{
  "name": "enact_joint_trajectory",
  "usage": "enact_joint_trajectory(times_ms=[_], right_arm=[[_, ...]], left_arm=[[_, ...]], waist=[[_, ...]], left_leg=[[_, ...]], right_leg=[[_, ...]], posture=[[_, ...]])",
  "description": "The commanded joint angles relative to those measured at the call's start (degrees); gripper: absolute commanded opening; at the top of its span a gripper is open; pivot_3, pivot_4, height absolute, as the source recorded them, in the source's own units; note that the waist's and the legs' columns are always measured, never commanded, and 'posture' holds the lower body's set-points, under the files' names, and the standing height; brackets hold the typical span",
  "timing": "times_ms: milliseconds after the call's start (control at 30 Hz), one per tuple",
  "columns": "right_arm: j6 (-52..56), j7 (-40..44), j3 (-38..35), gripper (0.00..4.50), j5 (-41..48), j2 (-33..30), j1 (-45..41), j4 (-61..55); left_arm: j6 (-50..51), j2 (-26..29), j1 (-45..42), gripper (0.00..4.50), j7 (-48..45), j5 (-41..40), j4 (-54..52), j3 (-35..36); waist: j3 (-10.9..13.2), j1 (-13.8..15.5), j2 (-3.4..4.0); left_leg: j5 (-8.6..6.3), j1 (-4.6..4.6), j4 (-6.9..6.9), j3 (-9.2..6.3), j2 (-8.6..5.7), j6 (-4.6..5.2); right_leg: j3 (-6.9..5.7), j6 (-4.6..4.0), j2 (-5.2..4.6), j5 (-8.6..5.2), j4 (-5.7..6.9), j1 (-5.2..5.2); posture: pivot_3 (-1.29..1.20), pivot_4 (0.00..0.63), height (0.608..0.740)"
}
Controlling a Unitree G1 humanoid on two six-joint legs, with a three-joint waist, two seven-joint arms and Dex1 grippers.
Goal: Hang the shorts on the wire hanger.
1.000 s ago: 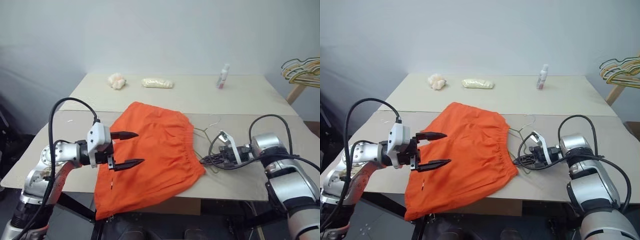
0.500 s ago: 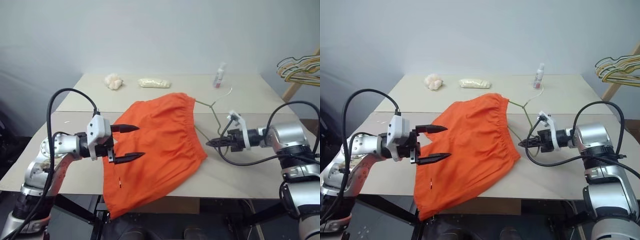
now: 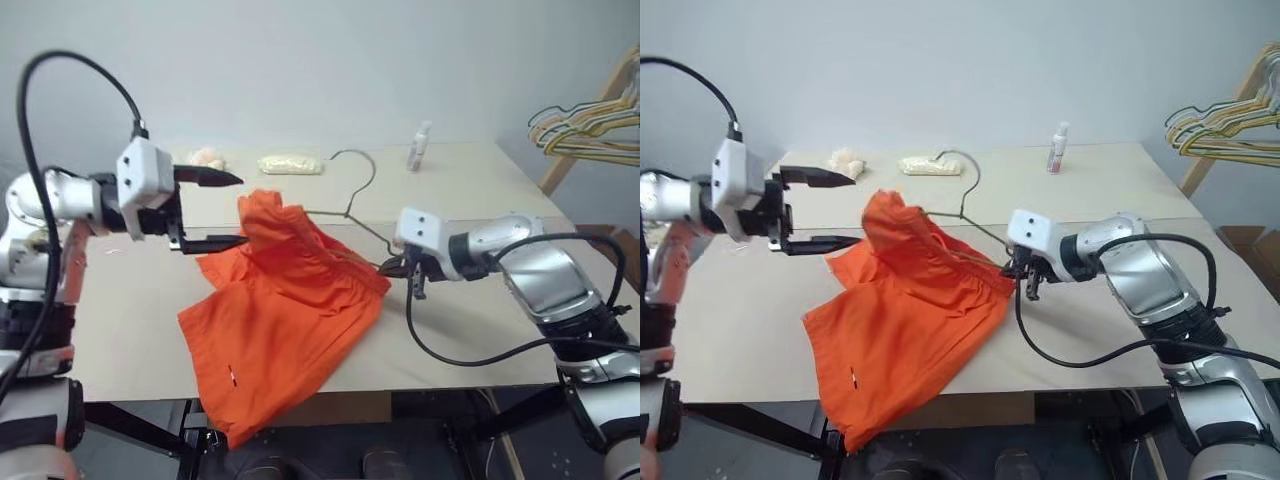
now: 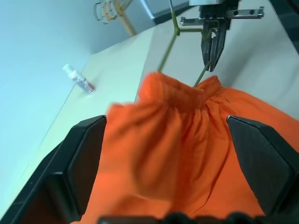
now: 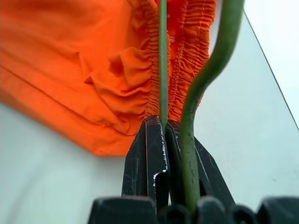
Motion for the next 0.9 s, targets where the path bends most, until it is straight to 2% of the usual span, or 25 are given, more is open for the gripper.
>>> enact_joint_trajectory(times_ms=[33, 200, 333, 467, 567, 900], right_arm=[[-0.39, 0.43, 0.41, 0.00, -1.40, -0.40, -2.75, -2.24], [0.10, 3.03, 2.12, 0.00, -2.32, -1.29, -4.12, -2.90], [0.95, 4.41, 2.27, 0.00, -2.31, -1.48, -5.22, -3.39], [2.18, 5.20, 2.41, 0.00, -2.21, -1.23, -5.92, -4.11], [3.19, 5.41, 2.40, 0.00, -2.09, -1.09, -6.34, -4.58], [7.45, 5.86, 1.93, 0.00, -0.69, -1.09, -7.01, -5.97]], left_arm=[[-5.28, -0.58, -3.63, 4.48, -3.13, 2.68, 3.40, -1.86], [-15.46, -5.82, -8.61, 4.48, -6.97, 10.45, 12.72, -9.14], [-24.72, -10.21, -13.97, 4.48, -4.17, 19.52, 24.45, -14.60], [-30.61, -12.54, -17.79, 4.48, -5.82, 24.09, 33.24, -18.06], [-34.58, -13.37, -18.78, 3.84, -6.98, 26.22, 36.81, -19.66], [-35.18, -15.53, -18.99, 0.51, -5.67, 26.19, 39.60, -18.47]], waist=[[0.00, -0.54, 0.00], [-0.01, -1.06, -0.01], [0.02, -1.87, -0.04], [0.02, -3.05, -0.05], [0.02, -4.16, -0.05], [0.02, -6.07, -0.05]], left_leg=[[0.00, 0.00, 0.02, 0.01, -0.01, 0.00], [0.02, -0.02, 0.06, -0.01, -0.03, 0.00], [0.02, -0.14, 0.09, -0.01, -0.05, 0.00], [0.02, -0.20, 0.12, -0.02, -0.06, 0.02], [0.01, -0.19, 0.12, -0.02, -0.04, 0.03], [0.01, -0.23, 0.16, -0.11, -0.03, 0.05]], right_leg=[[0.00, 0.00, 0.00, 0.00, 0.20, 0.00], [-0.02, 0.00, -0.01, 0.00, 0.34, 0.06], [-0.04, 0.00, 0.00, 0.00, 0.44, -0.05], [-0.05, 0.01, 0.00, -0.01, 0.53, -0.06], [-0.05, 0.02, 0.00, -0.01, 0.57, -0.06], [-0.05, 0.04, 0.00, -0.02, 0.65, -0.06]], posture=[[-0.14, 0.000, 0.740], [-0.15, 0.000, 0.740], [-0.16, 0.000, 0.740], [-0.17, 0.000, 0.740], [-0.19, 0.000, 0.740], [-0.21, 0.000, 0.740]])
